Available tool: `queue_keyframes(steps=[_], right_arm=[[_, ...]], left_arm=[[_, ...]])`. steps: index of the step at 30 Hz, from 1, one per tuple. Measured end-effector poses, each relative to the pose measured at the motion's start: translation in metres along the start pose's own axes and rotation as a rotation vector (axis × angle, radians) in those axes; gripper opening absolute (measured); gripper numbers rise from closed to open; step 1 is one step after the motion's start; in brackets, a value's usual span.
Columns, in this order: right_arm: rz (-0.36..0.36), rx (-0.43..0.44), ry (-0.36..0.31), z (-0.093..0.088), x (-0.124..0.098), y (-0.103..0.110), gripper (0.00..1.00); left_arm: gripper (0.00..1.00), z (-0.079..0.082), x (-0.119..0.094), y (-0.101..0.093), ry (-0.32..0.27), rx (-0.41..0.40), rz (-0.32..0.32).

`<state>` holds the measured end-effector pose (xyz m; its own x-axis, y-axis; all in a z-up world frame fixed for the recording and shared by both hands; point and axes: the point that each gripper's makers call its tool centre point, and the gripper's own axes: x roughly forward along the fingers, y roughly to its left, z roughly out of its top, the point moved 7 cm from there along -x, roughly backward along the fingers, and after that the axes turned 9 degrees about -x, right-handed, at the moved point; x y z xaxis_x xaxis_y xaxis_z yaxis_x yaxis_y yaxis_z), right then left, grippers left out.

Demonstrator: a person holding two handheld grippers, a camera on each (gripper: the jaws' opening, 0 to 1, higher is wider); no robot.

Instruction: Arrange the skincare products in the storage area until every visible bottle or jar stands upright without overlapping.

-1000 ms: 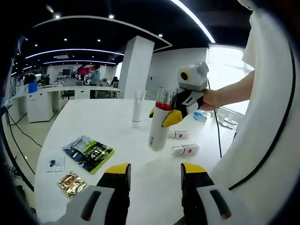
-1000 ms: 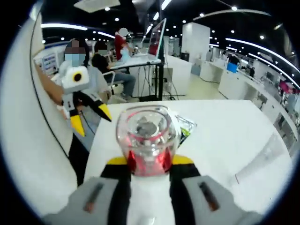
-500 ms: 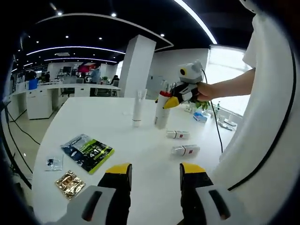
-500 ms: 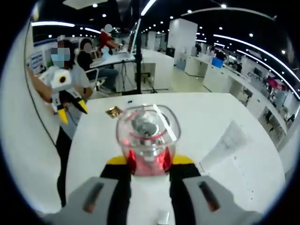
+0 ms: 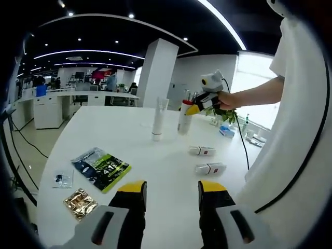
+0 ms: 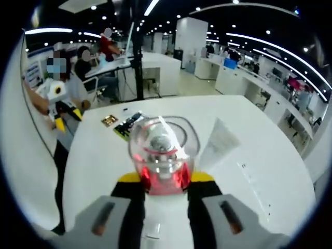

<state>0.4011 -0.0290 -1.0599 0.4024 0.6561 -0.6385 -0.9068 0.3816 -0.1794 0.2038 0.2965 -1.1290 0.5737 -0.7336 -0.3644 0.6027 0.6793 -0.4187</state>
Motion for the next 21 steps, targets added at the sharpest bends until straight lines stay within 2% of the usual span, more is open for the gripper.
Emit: queue_keyframes(steps=[9, 21], right_arm=[[0.029, 0.006, 0.004, -0.013, 0.004, -0.011, 0.28], [0.067, 0.023, -0.015, -0.038, 0.022, -0.029, 0.28]], left_arm=[[0.39, 0.0, 0.003, -0.008, 0.0, -0.031, 0.057], [0.38, 0.005, 0.006, -0.036, -0.002, -0.076, 0.157]])
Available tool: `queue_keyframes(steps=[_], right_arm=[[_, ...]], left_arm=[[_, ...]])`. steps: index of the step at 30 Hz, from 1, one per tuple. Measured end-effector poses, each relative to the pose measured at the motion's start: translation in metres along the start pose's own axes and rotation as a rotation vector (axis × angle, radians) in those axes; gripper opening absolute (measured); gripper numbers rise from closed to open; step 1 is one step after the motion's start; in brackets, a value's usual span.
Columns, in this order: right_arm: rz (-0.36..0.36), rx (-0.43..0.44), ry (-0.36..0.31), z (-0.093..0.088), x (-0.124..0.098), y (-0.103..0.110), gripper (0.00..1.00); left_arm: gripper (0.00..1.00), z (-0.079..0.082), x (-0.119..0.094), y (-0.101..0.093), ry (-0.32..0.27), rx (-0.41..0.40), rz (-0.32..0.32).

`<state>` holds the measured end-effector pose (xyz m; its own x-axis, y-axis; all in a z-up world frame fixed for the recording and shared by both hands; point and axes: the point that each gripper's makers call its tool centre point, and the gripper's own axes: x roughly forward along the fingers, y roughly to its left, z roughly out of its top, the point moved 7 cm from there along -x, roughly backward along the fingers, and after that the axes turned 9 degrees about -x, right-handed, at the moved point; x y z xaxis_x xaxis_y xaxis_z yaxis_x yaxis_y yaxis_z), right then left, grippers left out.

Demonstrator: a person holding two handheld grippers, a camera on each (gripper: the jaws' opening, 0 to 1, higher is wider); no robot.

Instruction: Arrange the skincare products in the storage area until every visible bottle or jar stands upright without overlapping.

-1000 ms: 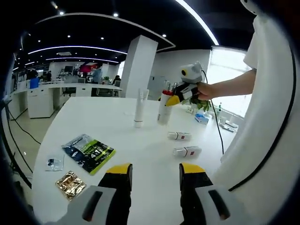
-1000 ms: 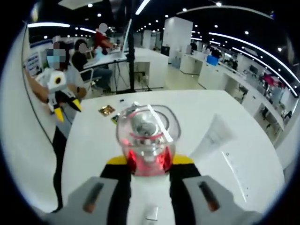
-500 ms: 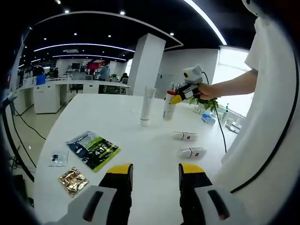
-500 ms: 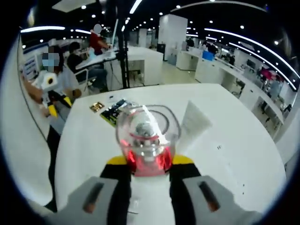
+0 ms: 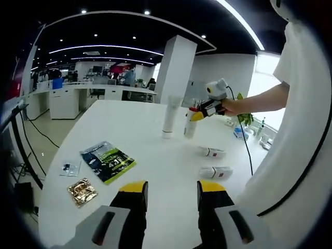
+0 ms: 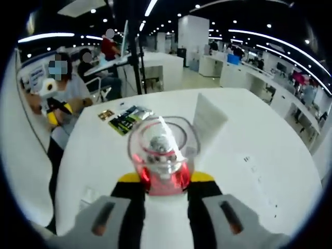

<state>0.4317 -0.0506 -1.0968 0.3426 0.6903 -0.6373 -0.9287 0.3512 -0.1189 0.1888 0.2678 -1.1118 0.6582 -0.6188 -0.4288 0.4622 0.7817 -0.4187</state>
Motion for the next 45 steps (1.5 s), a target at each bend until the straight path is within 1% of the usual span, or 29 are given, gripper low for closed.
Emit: queue_keyframes(steps=[7, 8, 13, 18, 22, 27, 30, 34, 45], right_arm=[[-0.008, 0.0, -0.007, -0.008, 0.003, -0.009, 0.28], [-0.006, -0.004, -0.003, -0.011, 0.003, -0.01, 0.28], [0.004, -0.017, 0.02, -0.019, 0.002, -0.012, 0.28], [0.004, -0.03, 0.042, -0.026, -0.003, -0.019, 0.28], [-0.004, -0.035, 0.049, -0.028, -0.006, -0.026, 0.28], [-0.012, -0.033, 0.048, -0.029, -0.005, -0.032, 0.28], [-0.013, -0.032, 0.05, -0.03, -0.004, -0.033, 0.28], [-0.007, -0.033, 0.051, -0.03, -0.002, -0.033, 0.28], [0.006, -0.034, 0.056, -0.031, 0.006, -0.033, 0.28]], left_arm=[[0.38, -0.004, -0.001, -0.001, 0.022, -0.015, 0.016], [0.38, -0.004, -0.001, -0.001, 0.031, -0.014, 0.018], [0.38, -0.004, -0.002, -0.001, 0.043, -0.017, 0.023], [0.37, -0.008, -0.004, 0.0, 0.05, -0.023, 0.026], [0.37, -0.013, -0.003, 0.0, 0.063, -0.025, 0.023], [0.37, -0.011, -0.001, -0.003, 0.068, -0.019, 0.019], [0.37, -0.007, 0.0, -0.005, 0.063, -0.016, 0.021], [0.37, -0.007, -0.003, -0.001, 0.063, -0.013, 0.028], [0.36, -0.004, 0.0, -0.002, 0.072, -0.012, 0.031]])
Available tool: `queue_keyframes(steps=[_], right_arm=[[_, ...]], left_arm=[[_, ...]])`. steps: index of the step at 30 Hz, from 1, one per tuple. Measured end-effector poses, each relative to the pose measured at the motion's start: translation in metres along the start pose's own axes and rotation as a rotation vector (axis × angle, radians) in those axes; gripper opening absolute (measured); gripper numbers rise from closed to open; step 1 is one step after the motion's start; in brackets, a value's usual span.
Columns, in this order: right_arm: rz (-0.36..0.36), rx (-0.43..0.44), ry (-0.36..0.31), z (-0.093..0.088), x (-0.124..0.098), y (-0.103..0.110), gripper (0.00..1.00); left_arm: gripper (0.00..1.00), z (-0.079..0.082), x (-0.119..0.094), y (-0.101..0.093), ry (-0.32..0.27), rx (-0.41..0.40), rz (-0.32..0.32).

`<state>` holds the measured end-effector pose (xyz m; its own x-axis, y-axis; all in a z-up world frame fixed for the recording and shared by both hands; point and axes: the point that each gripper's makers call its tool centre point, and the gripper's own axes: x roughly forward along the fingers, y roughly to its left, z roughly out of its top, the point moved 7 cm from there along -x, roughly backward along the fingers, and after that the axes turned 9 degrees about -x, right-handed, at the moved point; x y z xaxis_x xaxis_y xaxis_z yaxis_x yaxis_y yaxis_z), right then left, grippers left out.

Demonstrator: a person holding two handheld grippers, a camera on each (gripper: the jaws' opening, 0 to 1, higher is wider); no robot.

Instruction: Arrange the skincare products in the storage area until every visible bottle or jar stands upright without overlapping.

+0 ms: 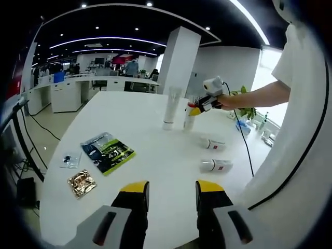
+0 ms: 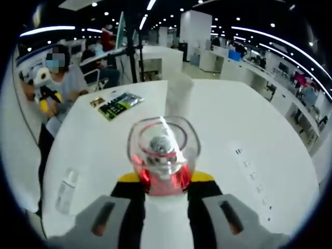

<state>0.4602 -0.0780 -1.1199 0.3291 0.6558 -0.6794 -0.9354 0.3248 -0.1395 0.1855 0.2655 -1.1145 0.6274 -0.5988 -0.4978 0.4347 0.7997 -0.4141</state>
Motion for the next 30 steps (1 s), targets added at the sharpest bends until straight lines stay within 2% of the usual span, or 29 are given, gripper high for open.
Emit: queue_keyframes(steps=[14, 21, 30], right_arm=[[-0.003, -0.006, 0.008, -0.005, 0.005, -0.008, 0.28], [0.003, -0.021, -0.017, 0.0, 0.011, -0.012, 0.28], [0.004, 0.015, -0.063, 0.0, 0.016, -0.017, 0.28]], left_arm=[[0.36, -0.003, 0.006, 0.004, 0.009, -0.003, -0.015], [0.36, -0.003, 0.003, 0.01, 0.014, -0.001, -0.018], [0.35, 0.001, -0.001, 0.015, 0.022, 0.009, -0.018]])
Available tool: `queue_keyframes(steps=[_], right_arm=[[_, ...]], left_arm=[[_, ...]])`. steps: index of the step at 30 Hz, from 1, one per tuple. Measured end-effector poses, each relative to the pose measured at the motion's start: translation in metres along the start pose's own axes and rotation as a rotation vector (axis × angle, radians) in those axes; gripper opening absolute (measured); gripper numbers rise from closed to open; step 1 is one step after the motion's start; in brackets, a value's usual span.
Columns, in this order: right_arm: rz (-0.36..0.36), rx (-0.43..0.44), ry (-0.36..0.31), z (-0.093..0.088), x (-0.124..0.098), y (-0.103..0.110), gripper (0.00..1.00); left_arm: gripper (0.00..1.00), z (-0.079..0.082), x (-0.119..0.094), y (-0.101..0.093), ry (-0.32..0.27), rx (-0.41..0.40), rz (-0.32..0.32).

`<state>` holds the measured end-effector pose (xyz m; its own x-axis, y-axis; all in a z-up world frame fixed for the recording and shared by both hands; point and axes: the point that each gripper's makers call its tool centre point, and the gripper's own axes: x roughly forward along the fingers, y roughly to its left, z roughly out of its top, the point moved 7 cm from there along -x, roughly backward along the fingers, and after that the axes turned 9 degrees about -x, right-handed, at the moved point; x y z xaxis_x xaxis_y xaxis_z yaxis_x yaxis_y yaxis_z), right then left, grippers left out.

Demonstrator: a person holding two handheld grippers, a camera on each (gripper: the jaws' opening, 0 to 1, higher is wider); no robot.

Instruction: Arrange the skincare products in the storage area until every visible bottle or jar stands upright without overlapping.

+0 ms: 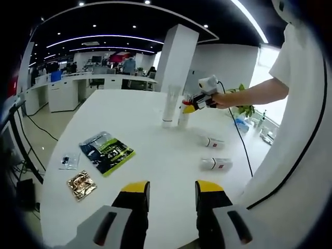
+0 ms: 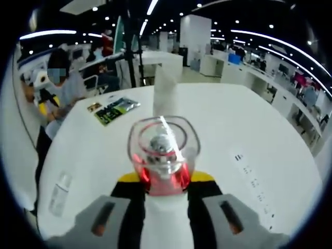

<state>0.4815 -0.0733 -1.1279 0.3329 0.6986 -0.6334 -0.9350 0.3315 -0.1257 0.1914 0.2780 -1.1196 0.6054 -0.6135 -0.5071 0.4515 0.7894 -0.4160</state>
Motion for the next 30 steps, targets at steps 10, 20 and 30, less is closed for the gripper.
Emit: queue_keyframes(steps=[10, 20, 30], right_arm=[[0.046, -0.036, -0.095, 0.001, 0.005, -0.006, 0.28], [0.091, -0.112, -0.079, 0.005, 0.011, -0.007, 0.29], [0.114, -0.181, -0.102, 0.006, 0.013, -0.01, 0.29]], left_arm=[[0.35, 0.006, -0.003, 0.001, -0.002, 0.01, 0.017], [0.35, 0.003, -0.006, -0.006, 0.011, 0.017, 0.017], [0.35, 0.0, -0.011, -0.008, 0.01, 0.019, 0.025]])
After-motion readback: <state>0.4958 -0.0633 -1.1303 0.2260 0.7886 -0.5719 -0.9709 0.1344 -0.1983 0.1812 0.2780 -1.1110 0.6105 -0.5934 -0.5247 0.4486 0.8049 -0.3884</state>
